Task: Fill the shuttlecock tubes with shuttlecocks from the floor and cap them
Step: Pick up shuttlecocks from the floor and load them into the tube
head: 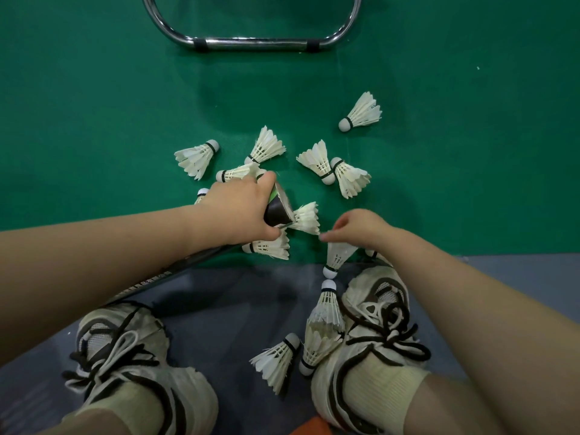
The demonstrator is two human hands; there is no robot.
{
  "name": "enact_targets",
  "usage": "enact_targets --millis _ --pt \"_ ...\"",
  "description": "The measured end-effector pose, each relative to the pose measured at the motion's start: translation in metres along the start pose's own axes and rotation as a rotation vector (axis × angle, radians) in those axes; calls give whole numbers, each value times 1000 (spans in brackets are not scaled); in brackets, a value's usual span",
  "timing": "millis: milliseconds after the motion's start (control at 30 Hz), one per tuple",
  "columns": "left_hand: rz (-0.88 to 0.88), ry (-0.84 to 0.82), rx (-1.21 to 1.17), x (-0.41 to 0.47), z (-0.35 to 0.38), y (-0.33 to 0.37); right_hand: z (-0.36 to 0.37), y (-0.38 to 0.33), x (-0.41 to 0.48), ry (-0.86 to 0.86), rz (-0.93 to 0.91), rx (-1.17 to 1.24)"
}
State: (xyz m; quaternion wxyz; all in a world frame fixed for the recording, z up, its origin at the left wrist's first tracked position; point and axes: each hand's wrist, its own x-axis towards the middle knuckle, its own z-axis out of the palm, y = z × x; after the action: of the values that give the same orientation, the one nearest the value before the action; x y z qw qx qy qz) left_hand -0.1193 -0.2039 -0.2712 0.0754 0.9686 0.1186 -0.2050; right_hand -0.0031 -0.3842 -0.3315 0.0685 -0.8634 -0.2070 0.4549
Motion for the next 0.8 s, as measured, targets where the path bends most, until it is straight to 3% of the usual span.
enact_targets --millis 100,233,400,533,667,800 --pt "17 -7 14 1 0 7 6 3 -4 51 28 -91" --pt "29 -10 37 0 0 18 1 3 -8 138 39 59" --pt "34 -15 58 -1 1 26 -27 4 -19 419 81 657" --pt "43 1 39 0 -2 28 -41 -4 -35 587 -108 1015" --pt "64 23 8 1 -6 32 -46 -26 -45 417 -314 950" --pt "70 41 -11 2 -8 34 -44 -43 -52 -3 -267 709"
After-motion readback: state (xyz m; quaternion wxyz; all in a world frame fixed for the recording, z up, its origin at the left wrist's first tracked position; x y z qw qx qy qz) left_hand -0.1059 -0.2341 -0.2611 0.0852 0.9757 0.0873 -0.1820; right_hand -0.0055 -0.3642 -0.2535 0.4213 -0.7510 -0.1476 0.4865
